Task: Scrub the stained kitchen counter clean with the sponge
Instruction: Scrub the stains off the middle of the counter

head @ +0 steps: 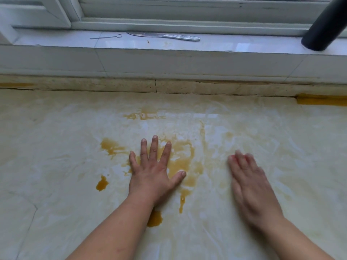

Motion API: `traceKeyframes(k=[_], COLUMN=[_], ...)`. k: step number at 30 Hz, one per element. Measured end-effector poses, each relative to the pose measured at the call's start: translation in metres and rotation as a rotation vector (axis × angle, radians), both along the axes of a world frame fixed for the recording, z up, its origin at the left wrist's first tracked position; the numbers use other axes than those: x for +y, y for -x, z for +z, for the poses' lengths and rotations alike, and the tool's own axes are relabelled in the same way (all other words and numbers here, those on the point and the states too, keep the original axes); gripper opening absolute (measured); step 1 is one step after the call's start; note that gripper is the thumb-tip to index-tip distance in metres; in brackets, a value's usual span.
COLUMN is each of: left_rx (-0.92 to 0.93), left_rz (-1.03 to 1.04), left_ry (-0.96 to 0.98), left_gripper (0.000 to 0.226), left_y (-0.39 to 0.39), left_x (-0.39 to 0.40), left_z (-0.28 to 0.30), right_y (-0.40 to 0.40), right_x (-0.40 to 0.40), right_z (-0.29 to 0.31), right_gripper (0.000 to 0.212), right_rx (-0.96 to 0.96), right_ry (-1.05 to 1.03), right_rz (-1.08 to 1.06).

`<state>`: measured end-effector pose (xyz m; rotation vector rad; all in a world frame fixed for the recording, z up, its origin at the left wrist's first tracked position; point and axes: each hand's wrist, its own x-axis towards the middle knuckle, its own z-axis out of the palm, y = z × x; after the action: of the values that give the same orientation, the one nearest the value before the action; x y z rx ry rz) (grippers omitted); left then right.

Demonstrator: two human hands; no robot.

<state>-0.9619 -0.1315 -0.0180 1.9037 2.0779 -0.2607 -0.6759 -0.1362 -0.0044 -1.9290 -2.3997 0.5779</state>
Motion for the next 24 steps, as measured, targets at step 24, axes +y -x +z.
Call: traceKeyframes(k=[24], left_rx=[-0.032], left_rz=[-0.005], left_ry=[-0.011], left_gripper=[0.085], left_y=[0.001], left_x=[-0.002], left_z=[0.001], right_y=[-0.005], right_x=[0.042], right_z=[-0.002], right_gripper=[0.062], right_rx=[-0.003], right_ry=[-0.042], right_rz=[-0.232])
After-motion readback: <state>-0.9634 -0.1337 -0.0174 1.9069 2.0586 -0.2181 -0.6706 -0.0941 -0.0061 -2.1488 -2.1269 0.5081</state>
